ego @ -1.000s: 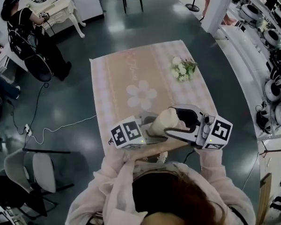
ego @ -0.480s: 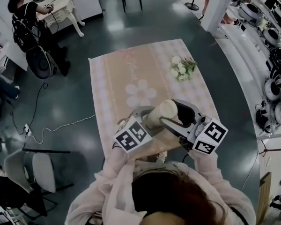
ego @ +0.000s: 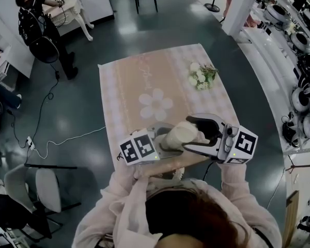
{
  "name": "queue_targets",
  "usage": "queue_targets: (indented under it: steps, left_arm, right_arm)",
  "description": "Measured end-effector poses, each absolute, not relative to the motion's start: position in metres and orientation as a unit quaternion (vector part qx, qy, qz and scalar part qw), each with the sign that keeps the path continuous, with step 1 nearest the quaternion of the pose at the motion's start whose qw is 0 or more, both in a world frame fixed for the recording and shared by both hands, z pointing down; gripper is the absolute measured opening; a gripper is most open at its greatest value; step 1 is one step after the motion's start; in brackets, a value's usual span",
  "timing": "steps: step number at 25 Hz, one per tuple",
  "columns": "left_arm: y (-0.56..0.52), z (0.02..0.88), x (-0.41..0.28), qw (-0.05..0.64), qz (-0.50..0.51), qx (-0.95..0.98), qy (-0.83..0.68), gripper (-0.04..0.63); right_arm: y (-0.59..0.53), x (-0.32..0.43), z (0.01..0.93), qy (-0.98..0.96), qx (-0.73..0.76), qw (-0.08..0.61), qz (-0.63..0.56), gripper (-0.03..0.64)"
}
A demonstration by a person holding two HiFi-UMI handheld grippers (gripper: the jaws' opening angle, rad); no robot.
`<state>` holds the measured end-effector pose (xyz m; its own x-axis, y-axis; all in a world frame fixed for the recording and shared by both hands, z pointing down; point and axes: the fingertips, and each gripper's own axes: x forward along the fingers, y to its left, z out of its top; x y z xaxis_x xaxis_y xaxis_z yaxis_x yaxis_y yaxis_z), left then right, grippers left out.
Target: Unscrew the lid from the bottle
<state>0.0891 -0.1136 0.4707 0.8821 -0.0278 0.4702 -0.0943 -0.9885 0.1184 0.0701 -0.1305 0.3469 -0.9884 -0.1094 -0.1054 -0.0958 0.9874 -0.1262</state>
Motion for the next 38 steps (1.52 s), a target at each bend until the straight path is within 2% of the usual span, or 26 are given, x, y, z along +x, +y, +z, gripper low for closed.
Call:
queue_targets:
  steps: [3, 6, 8, 9, 15, 17, 20, 22, 23, 26, 29, 35, 38]
  left_arm:
    - [-0.142, 0.479, 0.079, 0.076, 0.264, 0.951, -0.14, 0.316]
    - [-0.153, 0.49, 0.076, 0.064, 0.302, 0.932, -0.191, 0.316]
    - [-0.148, 0.494, 0.079, 0.057, 0.316, 0.93, -0.178, 0.316]
    - [-0.144, 0.494, 0.081, 0.056, 0.316, 0.933, -0.163, 0.316]
    - [-0.096, 0.473, 0.092, 0.056, 0.263, 0.963, 0.012, 0.316]
    - [-0.092, 0.466, 0.095, 0.061, 0.243, 0.968, 0.03, 0.316]
    - [-0.111, 0.465, 0.094, 0.079, 0.233, 0.969, -0.033, 0.316]
    - [-0.13, 0.469, 0.088, 0.086, 0.241, 0.961, -0.101, 0.316]
    - [-0.139, 0.472, 0.084, 0.085, 0.25, 0.955, -0.135, 0.316]
    - [-0.153, 0.484, 0.075, 0.07, 0.287, 0.935, -0.194, 0.316]
    - [-0.146, 0.494, 0.079, 0.062, 0.304, 0.933, -0.182, 0.316]
    - [-0.104, 0.478, 0.091, 0.062, 0.257, 0.964, -0.021, 0.316]
    - [-0.105, 0.471, 0.094, 0.08, 0.226, 0.971, -0.014, 0.316]
  right_arm:
    - [-0.151, 0.071, 0.354, 0.981, -0.151, 0.055, -0.105, 0.379]
    - [-0.156, 0.066, 0.362, 0.972, -0.2, 0.043, -0.118, 0.375]
    - [-0.156, 0.066, 0.365, 0.973, -0.203, 0.029, -0.106, 0.299]
    - [-0.154, 0.066, 0.365, 0.977, -0.19, 0.024, -0.096, 0.298]
    - [-0.108, 0.062, 0.339, 0.998, -0.009, 0.052, -0.031, 0.298]
    - [-0.106, 0.065, 0.334, 0.997, 0.013, 0.067, -0.03, 0.298]
    - [-0.128, 0.073, 0.338, 0.993, -0.058, 0.081, -0.057, 0.307]
    - [-0.141, 0.076, 0.345, 0.986, -0.118, 0.08, -0.091, 0.377]
    - [-0.146, 0.075, 0.348, 0.981, -0.144, 0.076, -0.105, 0.379]
    - [-0.153, 0.07, 0.357, 0.97, -0.201, 0.064, -0.12, 0.369]
    - [-0.154, 0.067, 0.363, 0.971, -0.206, 0.051, -0.107, 0.295]
    - [-0.115, 0.064, 0.35, 0.998, -0.034, 0.051, -0.033, 0.293]
    - [-0.12, 0.066, 0.342, 0.996, -0.025, 0.076, -0.045, 0.293]
